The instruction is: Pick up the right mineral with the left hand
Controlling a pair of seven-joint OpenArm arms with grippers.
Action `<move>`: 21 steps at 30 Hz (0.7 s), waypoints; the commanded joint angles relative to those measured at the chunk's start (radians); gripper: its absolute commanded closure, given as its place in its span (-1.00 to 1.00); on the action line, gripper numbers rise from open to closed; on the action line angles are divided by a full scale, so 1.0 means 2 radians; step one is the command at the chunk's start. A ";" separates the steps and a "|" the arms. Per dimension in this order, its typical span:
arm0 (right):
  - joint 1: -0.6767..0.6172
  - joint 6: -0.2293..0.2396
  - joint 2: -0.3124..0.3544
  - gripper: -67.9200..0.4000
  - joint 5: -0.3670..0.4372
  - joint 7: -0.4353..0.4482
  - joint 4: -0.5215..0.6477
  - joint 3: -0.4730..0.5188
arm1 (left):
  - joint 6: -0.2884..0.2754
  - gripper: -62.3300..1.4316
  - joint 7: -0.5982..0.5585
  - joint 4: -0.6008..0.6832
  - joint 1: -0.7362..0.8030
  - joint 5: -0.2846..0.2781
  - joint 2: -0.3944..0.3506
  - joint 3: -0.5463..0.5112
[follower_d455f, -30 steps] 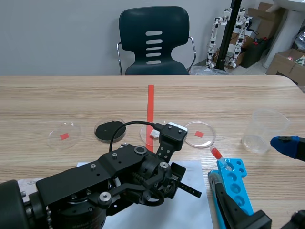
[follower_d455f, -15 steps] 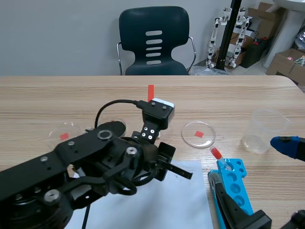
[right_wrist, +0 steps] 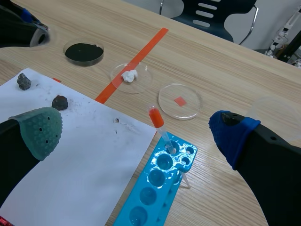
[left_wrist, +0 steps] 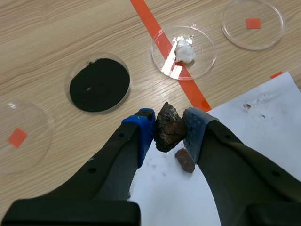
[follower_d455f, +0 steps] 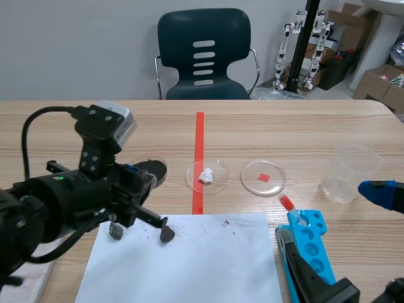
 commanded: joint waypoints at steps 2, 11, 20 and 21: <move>0.004 0.000 0.004 -1.00 0.003 0.007 0.003 0.001 | -0.014 0.72 -0.047 0.034 0.050 0.000 -0.020 -0.022; 0.004 0.000 0.004 -1.00 0.003 0.007 0.003 0.001 | -0.032 0.72 -0.180 0.117 0.219 0.021 -0.088 -0.086; 0.004 0.000 0.004 -1.00 0.003 0.007 0.003 0.001 | -0.031 0.72 -0.252 0.148 0.333 0.071 -0.088 -0.129; 0.004 0.000 0.004 -1.00 0.003 0.007 0.003 0.001 | -0.031 0.72 -0.261 0.151 0.343 0.071 -0.088 -0.134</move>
